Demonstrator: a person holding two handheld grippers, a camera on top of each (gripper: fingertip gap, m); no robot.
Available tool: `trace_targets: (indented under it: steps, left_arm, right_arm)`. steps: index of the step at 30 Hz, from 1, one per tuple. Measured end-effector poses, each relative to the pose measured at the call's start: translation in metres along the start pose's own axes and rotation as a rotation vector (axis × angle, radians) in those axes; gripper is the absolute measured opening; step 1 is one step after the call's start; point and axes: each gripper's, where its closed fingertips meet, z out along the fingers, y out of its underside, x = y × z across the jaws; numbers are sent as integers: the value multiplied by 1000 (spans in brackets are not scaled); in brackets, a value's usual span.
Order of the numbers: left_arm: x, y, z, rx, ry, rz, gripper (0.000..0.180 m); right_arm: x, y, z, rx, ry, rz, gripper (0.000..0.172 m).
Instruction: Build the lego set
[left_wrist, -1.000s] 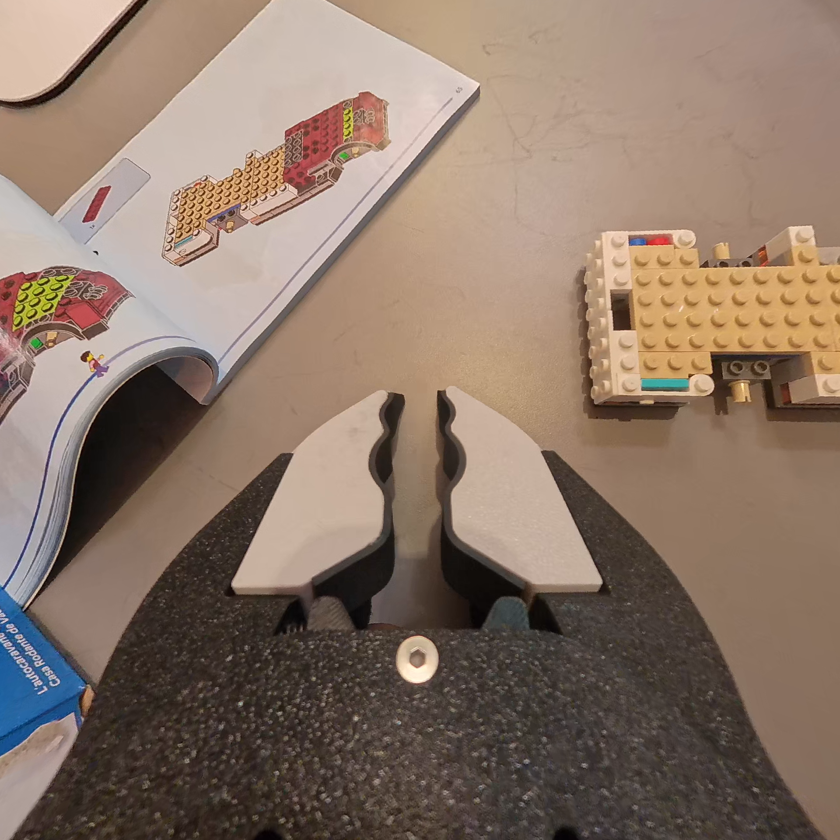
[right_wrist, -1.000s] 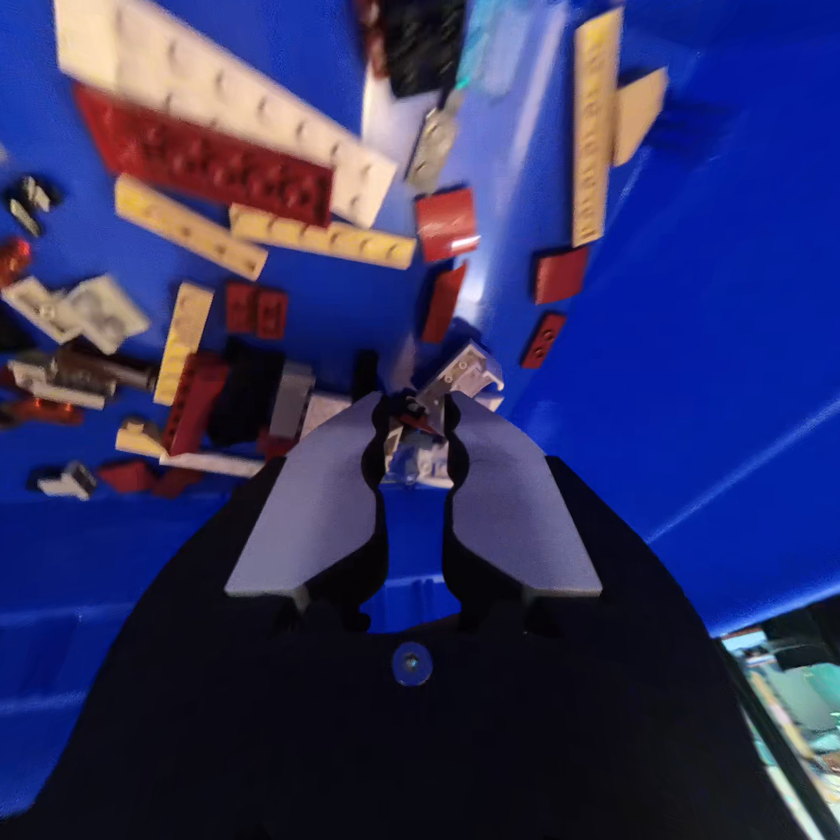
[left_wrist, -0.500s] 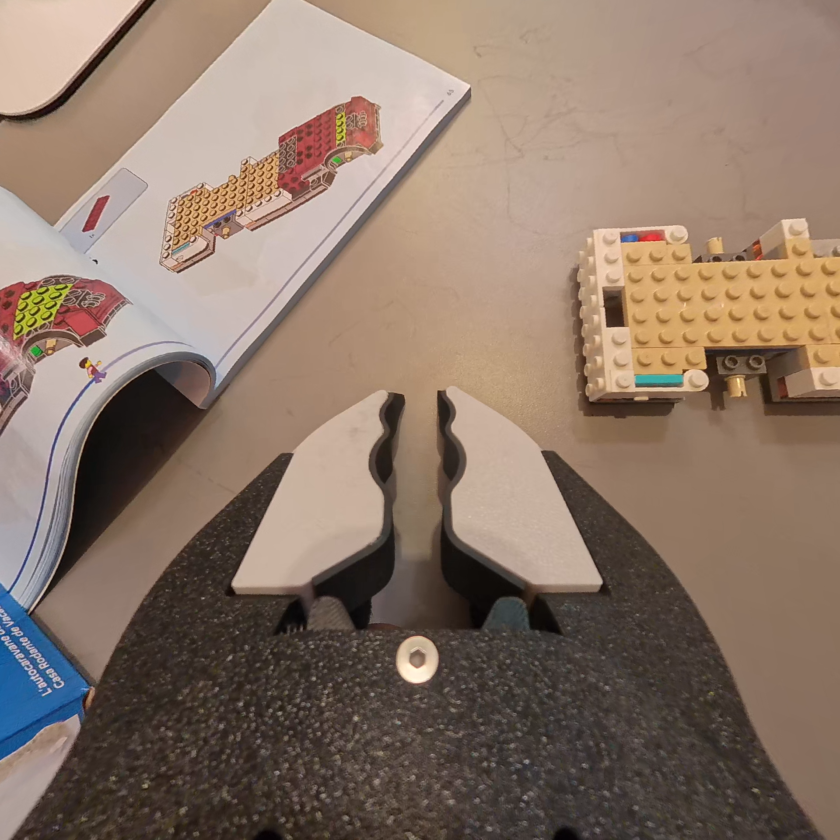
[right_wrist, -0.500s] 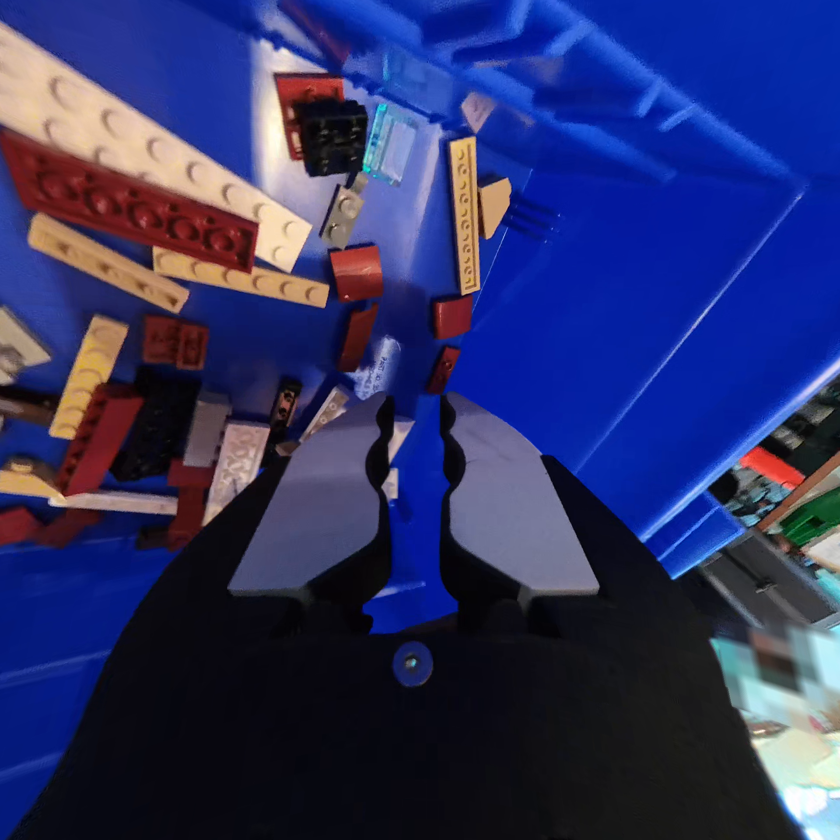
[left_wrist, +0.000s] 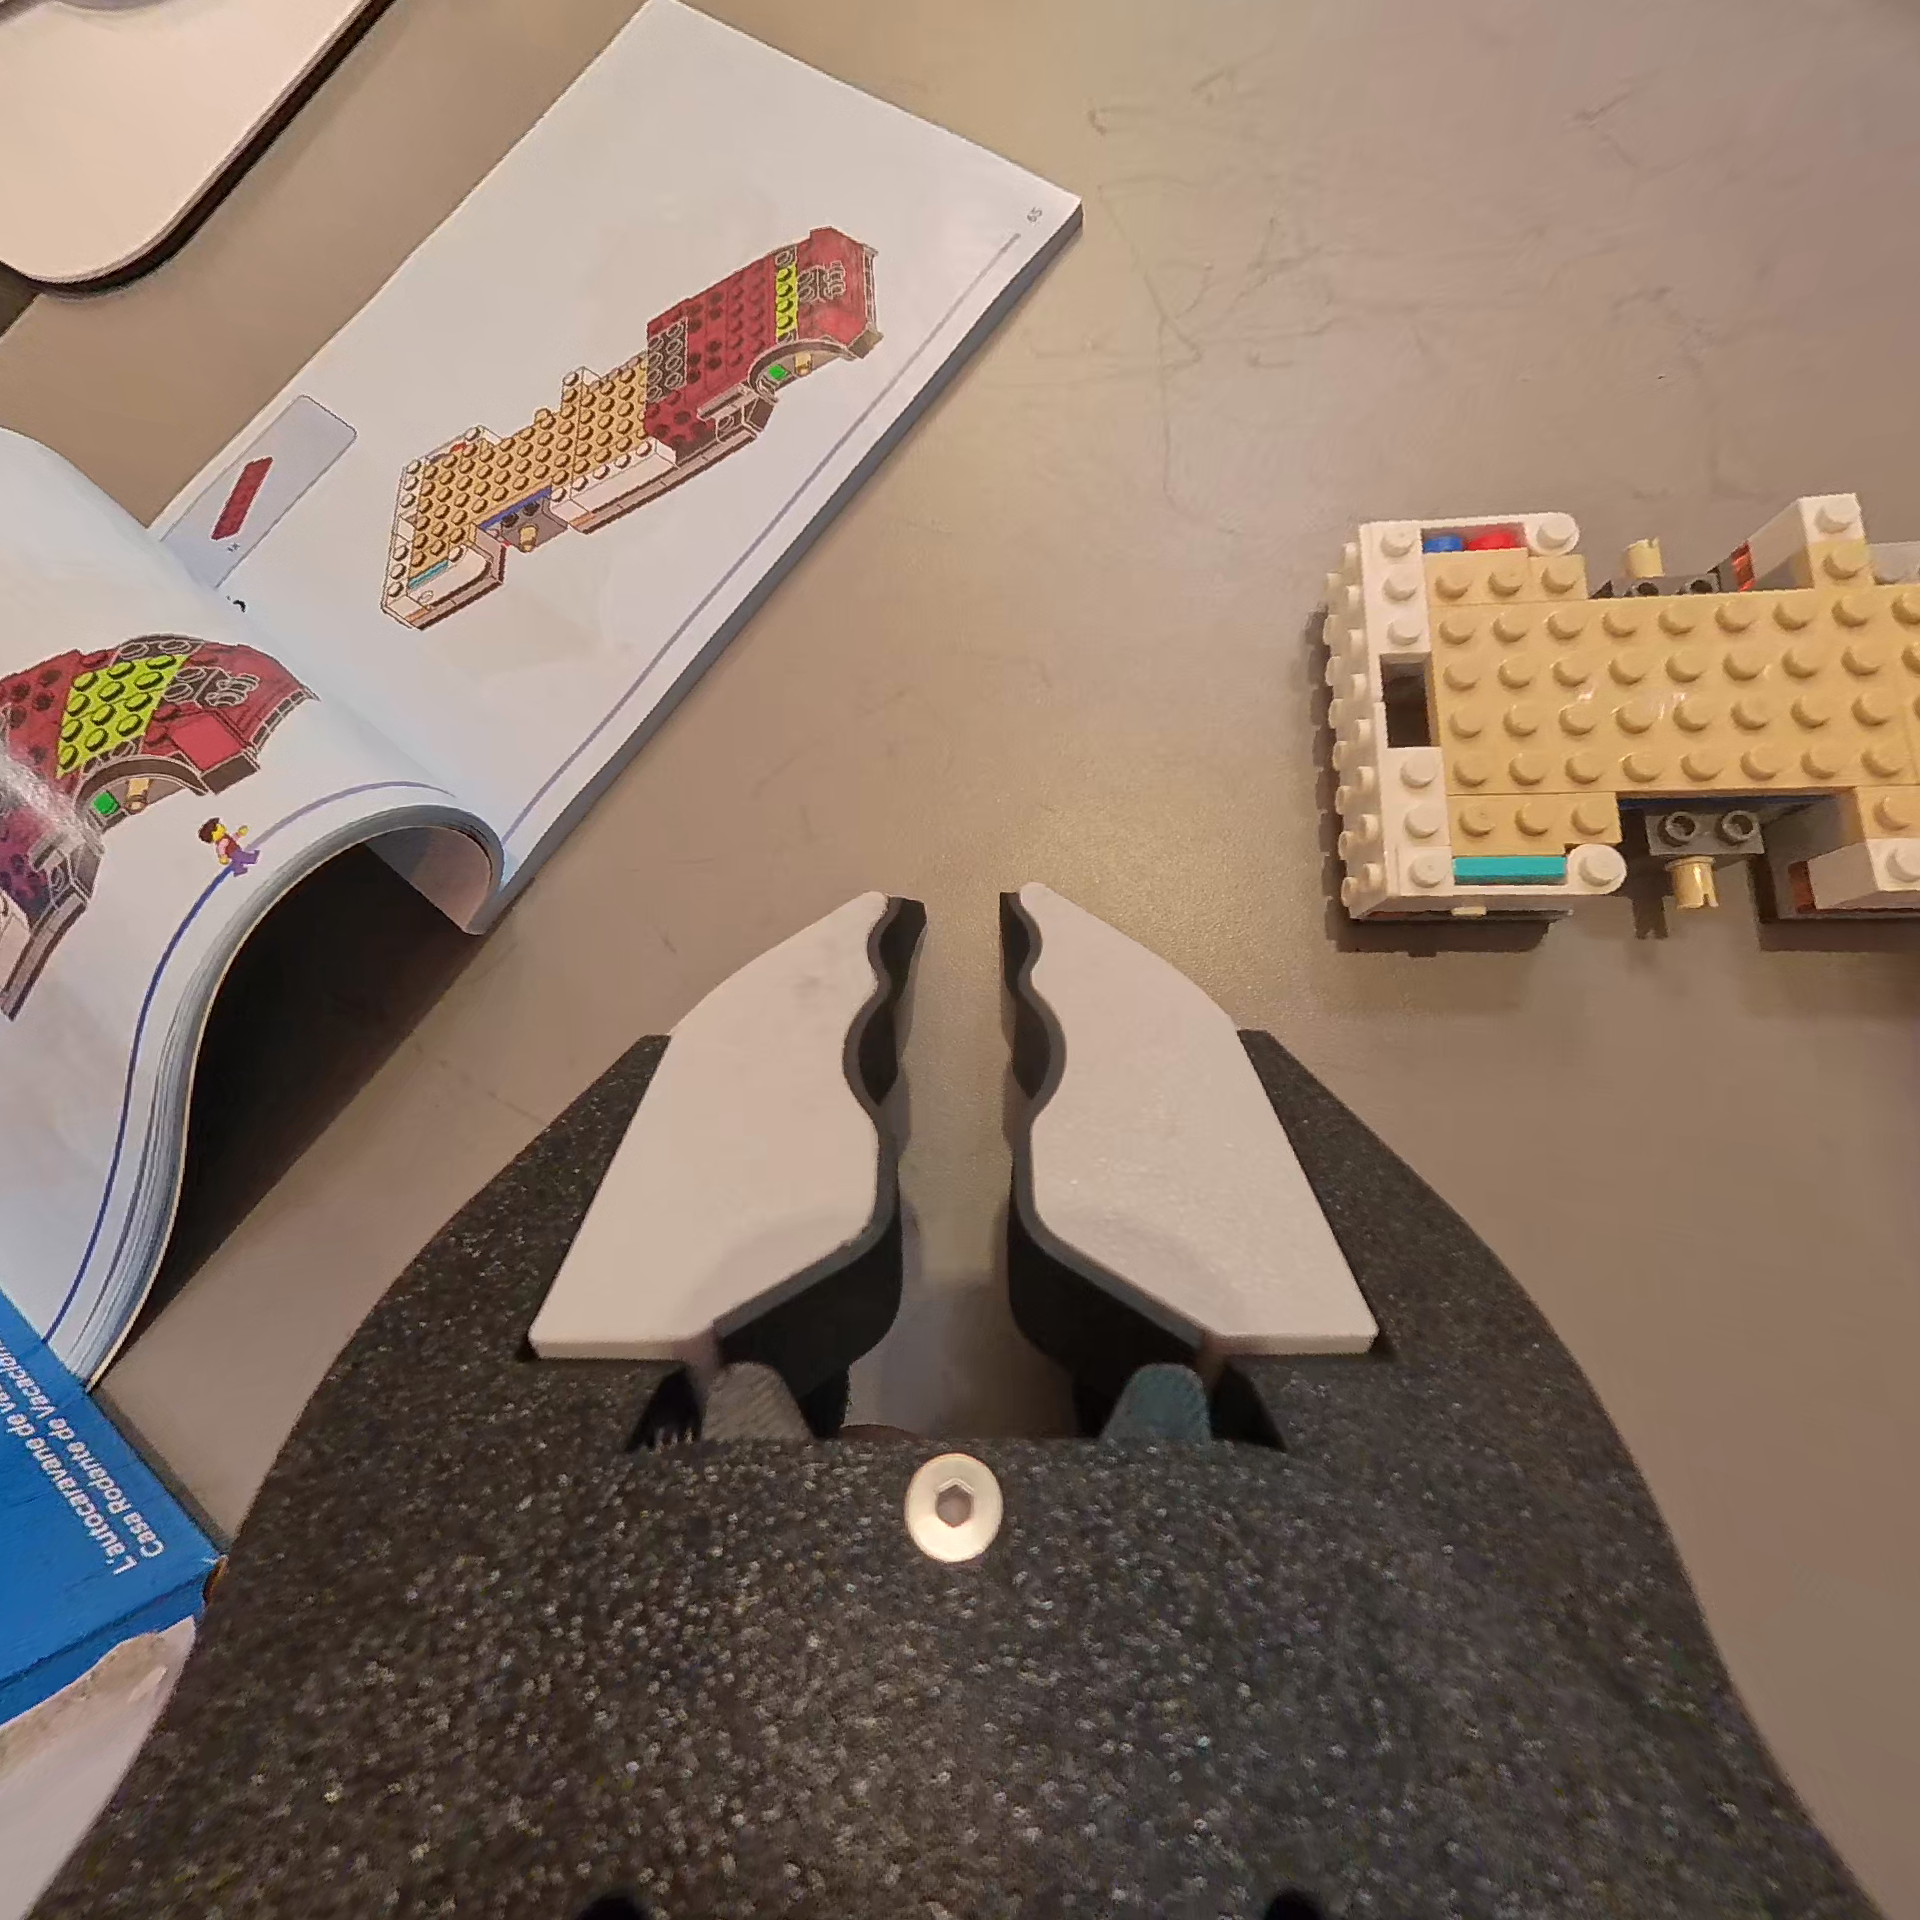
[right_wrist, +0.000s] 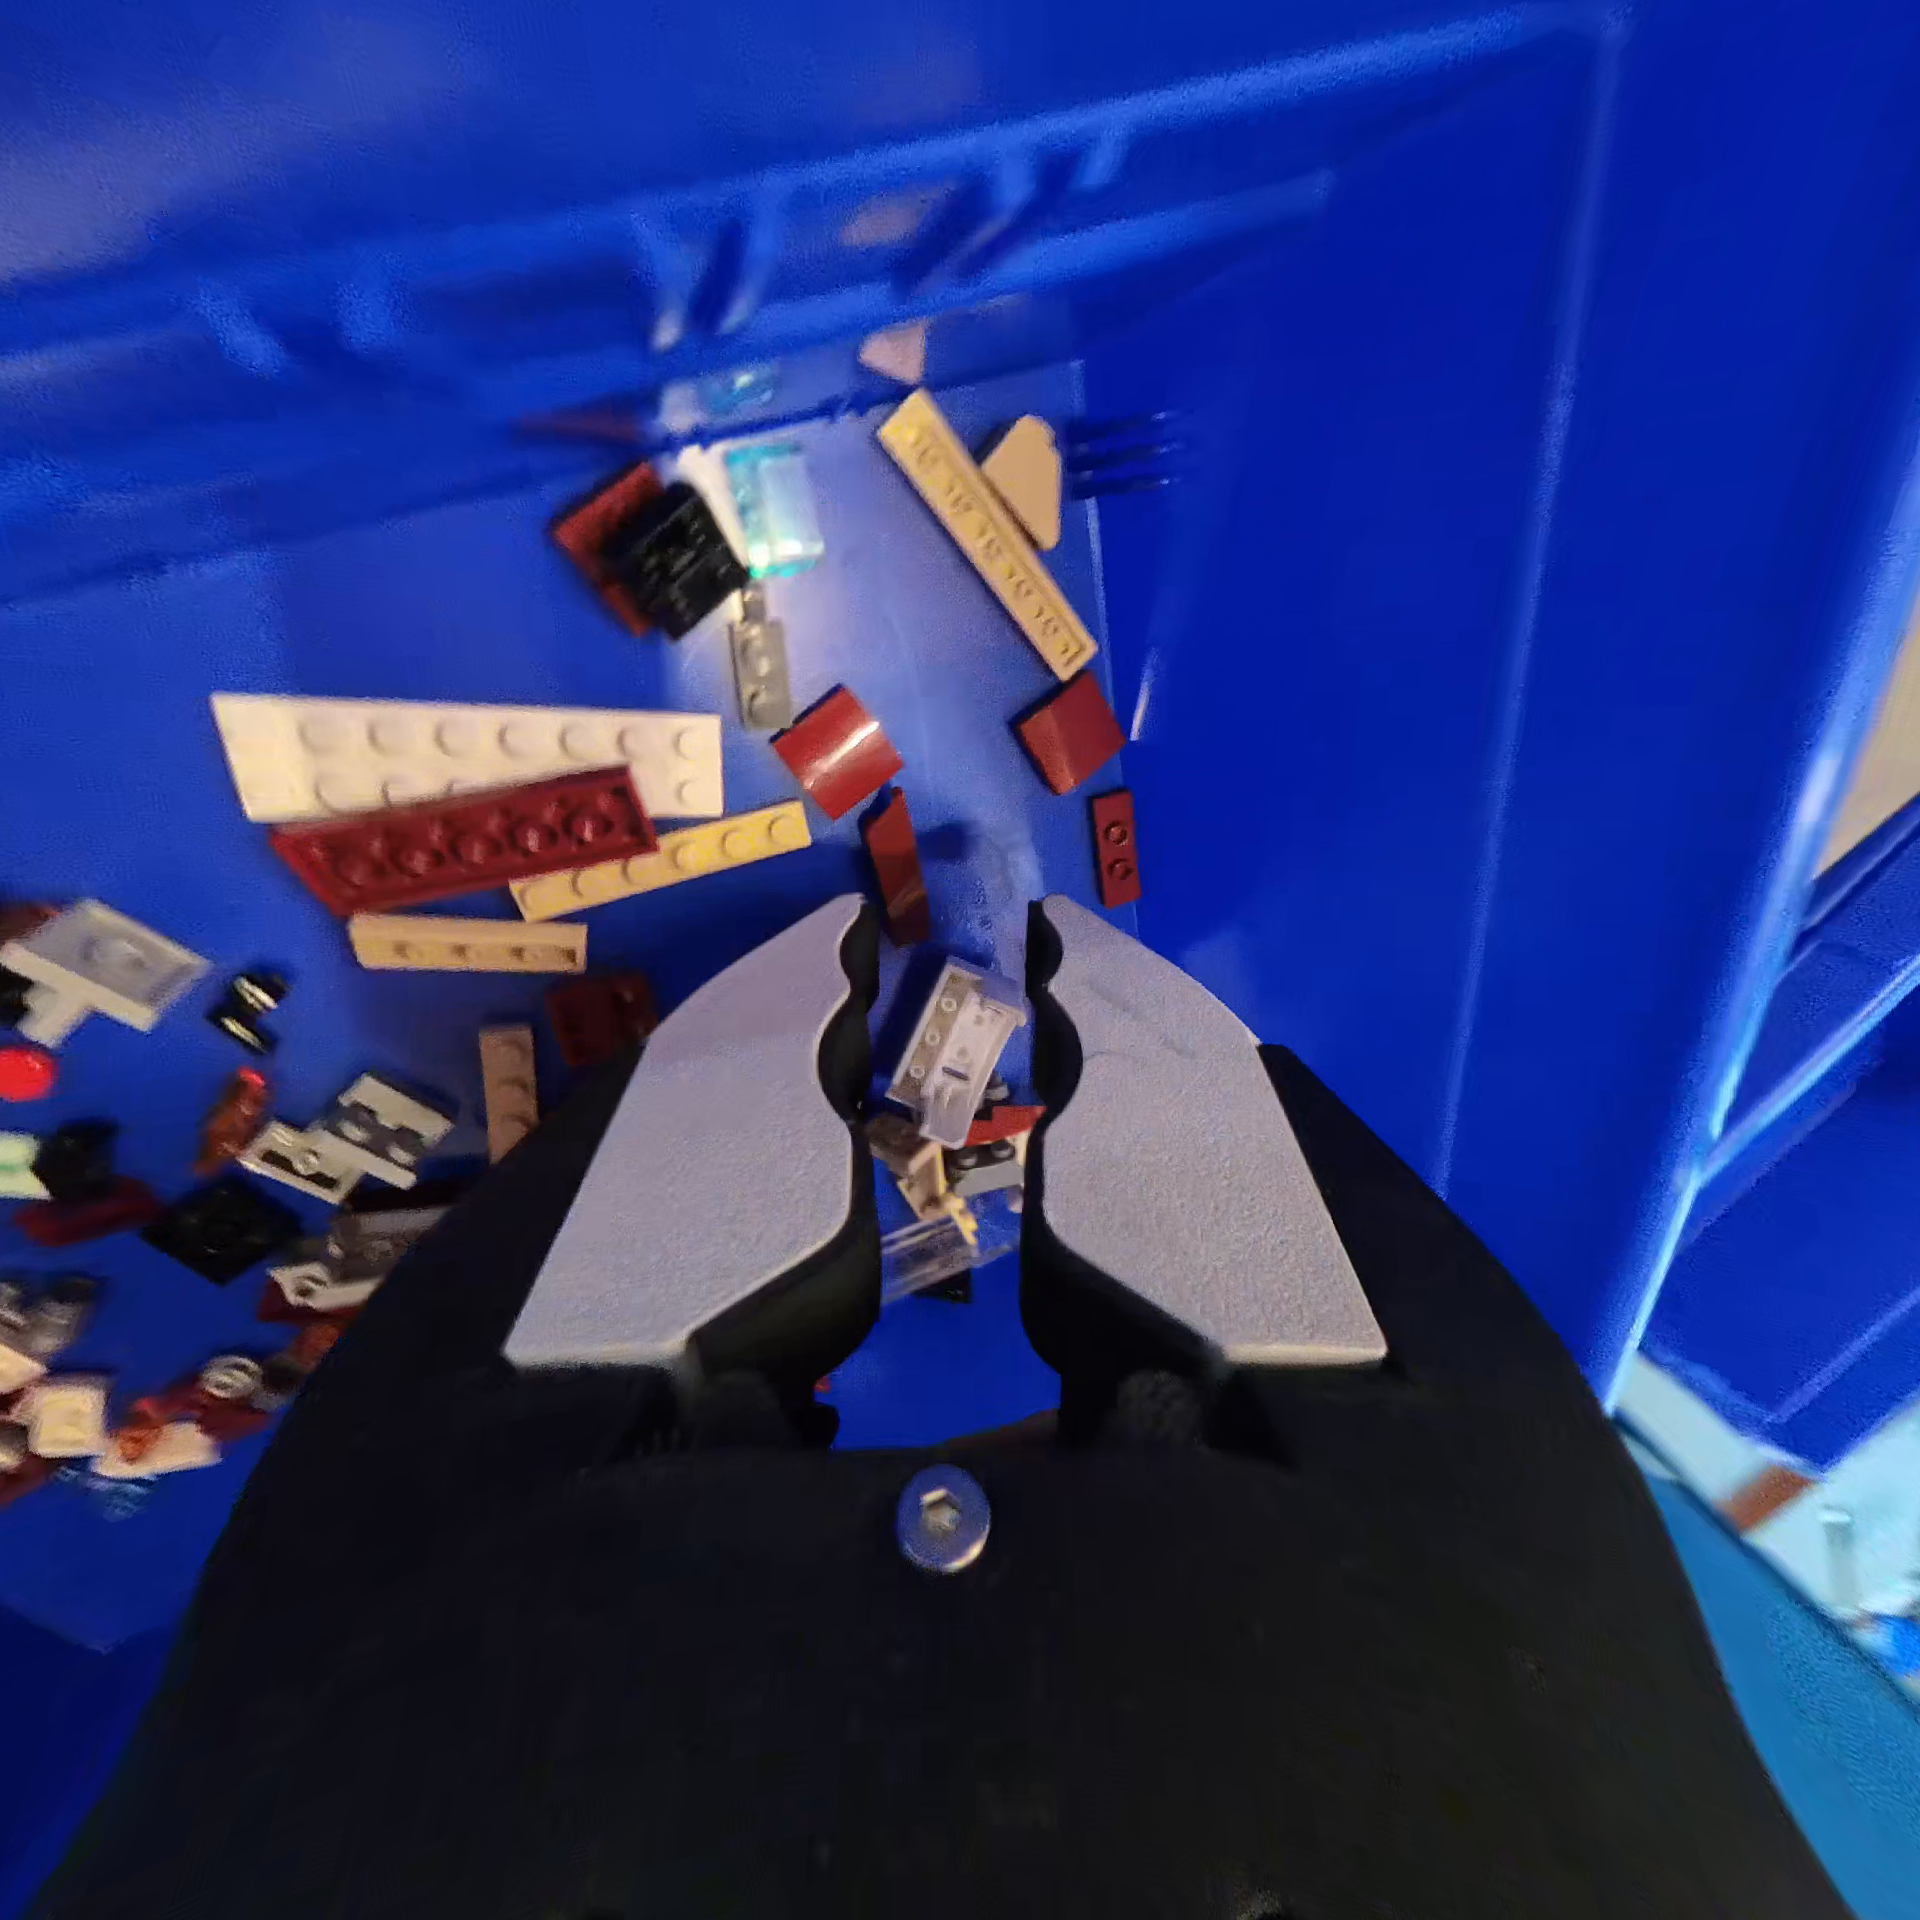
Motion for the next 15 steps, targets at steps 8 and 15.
trace_targets:
  steps: [8, 15]
  left_arm:
    - [2, -1, -1, 6, 0, 27, 17]
    - [6, -2, -3, 23, -37, 96, 12]
  right_arm:
    - [13, -15, -15, 183, -115, 573, 30]
    - [32, 0, 13, 185, -117, 984, 23]
